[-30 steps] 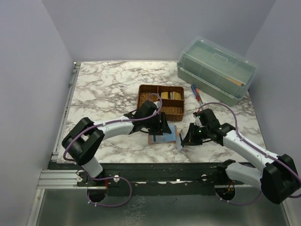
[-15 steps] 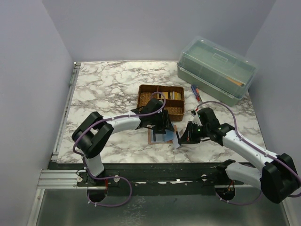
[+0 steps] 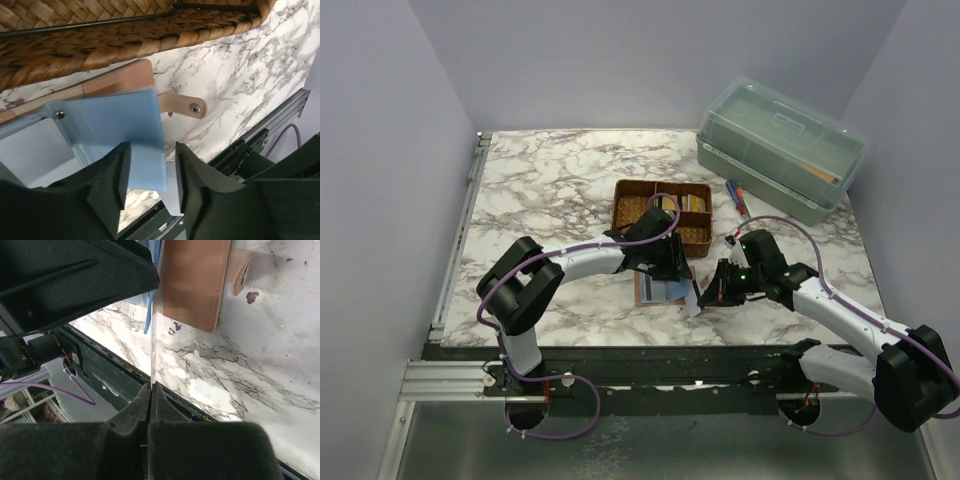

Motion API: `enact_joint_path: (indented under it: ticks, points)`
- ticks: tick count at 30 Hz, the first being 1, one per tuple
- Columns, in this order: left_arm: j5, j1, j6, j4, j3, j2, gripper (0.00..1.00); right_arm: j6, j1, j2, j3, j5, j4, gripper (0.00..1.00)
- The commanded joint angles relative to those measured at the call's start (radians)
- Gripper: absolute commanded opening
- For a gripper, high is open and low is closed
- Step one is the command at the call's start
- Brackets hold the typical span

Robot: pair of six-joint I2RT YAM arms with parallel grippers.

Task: Put the credit cards into the card holder
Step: Insert the credit card into the card holder.

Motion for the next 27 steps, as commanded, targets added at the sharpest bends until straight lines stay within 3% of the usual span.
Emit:
enact_joint_path:
  ticks: [1,19,21,23,27]
  points:
    - [-0.062,-0.008,0.040,-0.053,0.019,0.002,0.41,-0.015,0.008,0.008,0.004,-0.024,0.005,0.00]
    - [-0.116,-0.006,0.077,-0.071,-0.045,-0.098,0.11,-0.010,0.009,0.000,0.003,-0.032,0.009,0.00]
    - [-0.082,-0.006,0.086,-0.068,-0.044,-0.107,0.20,-0.004,0.009,-0.010,0.004,-0.050,0.025,0.00]
    - [-0.051,-0.006,0.093,-0.054,-0.050,-0.122,0.40,-0.003,0.009,-0.019,0.004,-0.059,0.031,0.00]
    - [0.014,-0.005,0.090,-0.024,-0.063,-0.123,0.60,-0.002,0.008,-0.019,-0.005,-0.087,0.063,0.00]
